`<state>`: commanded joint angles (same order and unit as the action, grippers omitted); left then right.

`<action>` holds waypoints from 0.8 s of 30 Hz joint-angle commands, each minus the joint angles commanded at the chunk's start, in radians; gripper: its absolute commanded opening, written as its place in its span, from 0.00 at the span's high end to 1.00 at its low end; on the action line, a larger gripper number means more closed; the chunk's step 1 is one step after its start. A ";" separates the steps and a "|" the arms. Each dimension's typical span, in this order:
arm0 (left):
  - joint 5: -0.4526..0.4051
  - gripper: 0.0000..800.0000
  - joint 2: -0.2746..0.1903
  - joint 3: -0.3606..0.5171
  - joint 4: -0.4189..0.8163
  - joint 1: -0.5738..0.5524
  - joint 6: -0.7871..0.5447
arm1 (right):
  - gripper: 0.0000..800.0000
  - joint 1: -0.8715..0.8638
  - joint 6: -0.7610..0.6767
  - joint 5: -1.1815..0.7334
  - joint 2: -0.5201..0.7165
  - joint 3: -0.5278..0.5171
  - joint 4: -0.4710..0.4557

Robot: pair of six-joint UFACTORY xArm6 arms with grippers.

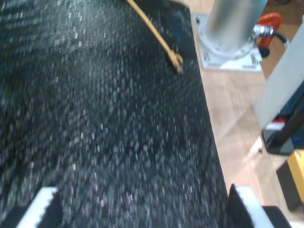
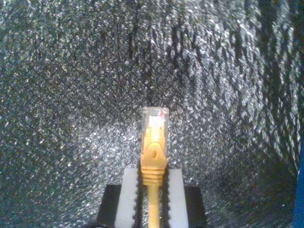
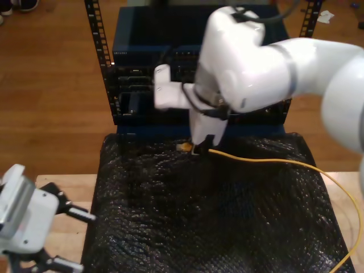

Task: Grab the cable and plug it in

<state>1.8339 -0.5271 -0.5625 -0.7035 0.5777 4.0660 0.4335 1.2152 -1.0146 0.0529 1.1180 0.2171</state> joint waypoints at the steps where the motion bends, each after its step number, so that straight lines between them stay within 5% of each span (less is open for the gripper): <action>1: -0.008 0.00 0.002 0.000 -0.012 -0.021 0.017 | 0.99 -0.011 0.014 0.000 0.011 -0.008 0.021; 10: -0.129 0.00 0.026 -0.043 -0.094 -0.221 0.146 | 0.99 -0.057 0.041 -0.021 0.101 -0.075 0.077; 24: -0.269 0.00 0.172 -0.167 -0.204 -0.411 0.238 | 0.99 -0.129 0.100 -0.058 0.239 -0.149 0.204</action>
<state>1.5654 -0.3552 -0.7298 -0.9076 0.1665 4.3039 0.3046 1.3149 -1.0729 0.2923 0.9691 0.4212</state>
